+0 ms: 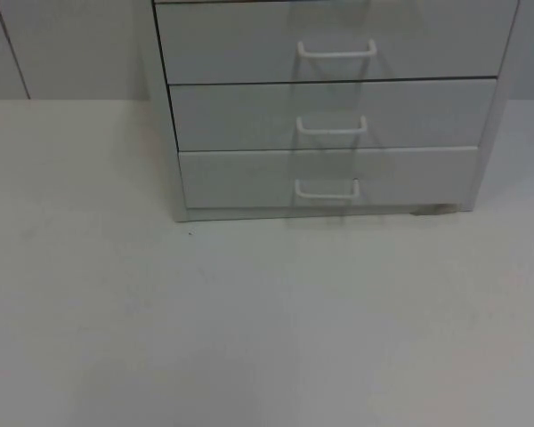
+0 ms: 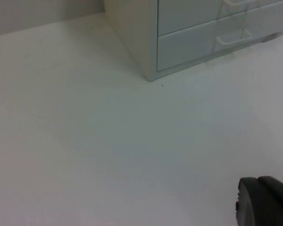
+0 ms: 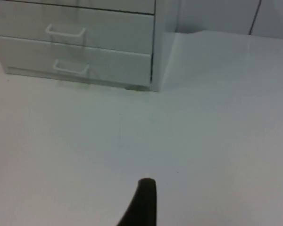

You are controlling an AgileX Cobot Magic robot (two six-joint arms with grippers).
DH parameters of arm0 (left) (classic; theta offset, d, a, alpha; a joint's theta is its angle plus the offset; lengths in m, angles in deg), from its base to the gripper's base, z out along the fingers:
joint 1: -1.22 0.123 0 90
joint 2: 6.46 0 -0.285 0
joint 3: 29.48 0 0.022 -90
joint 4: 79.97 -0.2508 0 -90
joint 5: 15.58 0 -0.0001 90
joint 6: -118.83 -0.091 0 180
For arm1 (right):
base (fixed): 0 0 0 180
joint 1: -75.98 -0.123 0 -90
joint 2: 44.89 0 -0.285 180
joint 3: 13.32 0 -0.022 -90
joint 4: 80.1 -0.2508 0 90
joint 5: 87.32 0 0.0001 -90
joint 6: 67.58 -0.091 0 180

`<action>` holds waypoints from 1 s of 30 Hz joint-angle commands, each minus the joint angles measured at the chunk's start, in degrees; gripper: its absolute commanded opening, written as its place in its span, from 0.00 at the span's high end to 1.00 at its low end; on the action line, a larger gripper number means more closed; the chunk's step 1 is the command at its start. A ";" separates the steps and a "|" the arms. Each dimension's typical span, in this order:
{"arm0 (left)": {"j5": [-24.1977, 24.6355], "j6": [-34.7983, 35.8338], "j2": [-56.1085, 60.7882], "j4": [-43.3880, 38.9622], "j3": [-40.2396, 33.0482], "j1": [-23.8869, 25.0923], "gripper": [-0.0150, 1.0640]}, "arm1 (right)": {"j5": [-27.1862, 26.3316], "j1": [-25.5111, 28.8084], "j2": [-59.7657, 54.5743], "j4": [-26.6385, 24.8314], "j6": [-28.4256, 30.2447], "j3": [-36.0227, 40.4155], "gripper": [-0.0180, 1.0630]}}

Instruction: Open the drawer with the left hand, place the block into the drawer with the right hand, then close the drawer with the left hand.

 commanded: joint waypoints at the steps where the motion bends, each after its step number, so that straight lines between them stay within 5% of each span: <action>1: -0.65 0.29 0.24 -0.15 -0.30 0.11 0.99 | -0.09 -0.10 0.20 1.10 -1.51 1.11 0.27; 14: -0.65 0.29 0.24 -0.15 -0.30 0.11 0.98 | -3.18 -0.10 0.20 0.00 -1.92 4.71 0.27; 16: -0.65 0.29 0.24 -0.15 -0.30 0.11 0.89 | -3.19 -0.10 0.20 0.00 -1.57 4.69 0.27; 19: -0.65 0.29 0.24 -0.15 -0.30 0.11 0.57 | -3.19 -0.10 0.20 0.00 -1.45 4.69 0.18; 21: -0.65 0.29 0.24 -0.15 -0.30 0.11 0.49 | -3.19 -0.10 0.20 0.00 -1.45 4.69 0.15; 22: -0.65 0.29 0.24 -0.15 -0.30 0.11 0.24 | -3.19 -0.10 0.20 0.00 -1.45 4.69 0.05; 24: -0.65 0.44 0.24 -0.15 -0.30 0.11 0.01 | -3.19 -0.10 0.20 0.00 -1.45 4.69 0.01; 30: -0.65 0.44 0.24 -0.15 -0.30 0.11 0.01 | -3.19 -0.10 0.20 0.00 -1.45 4.69 0.01</action>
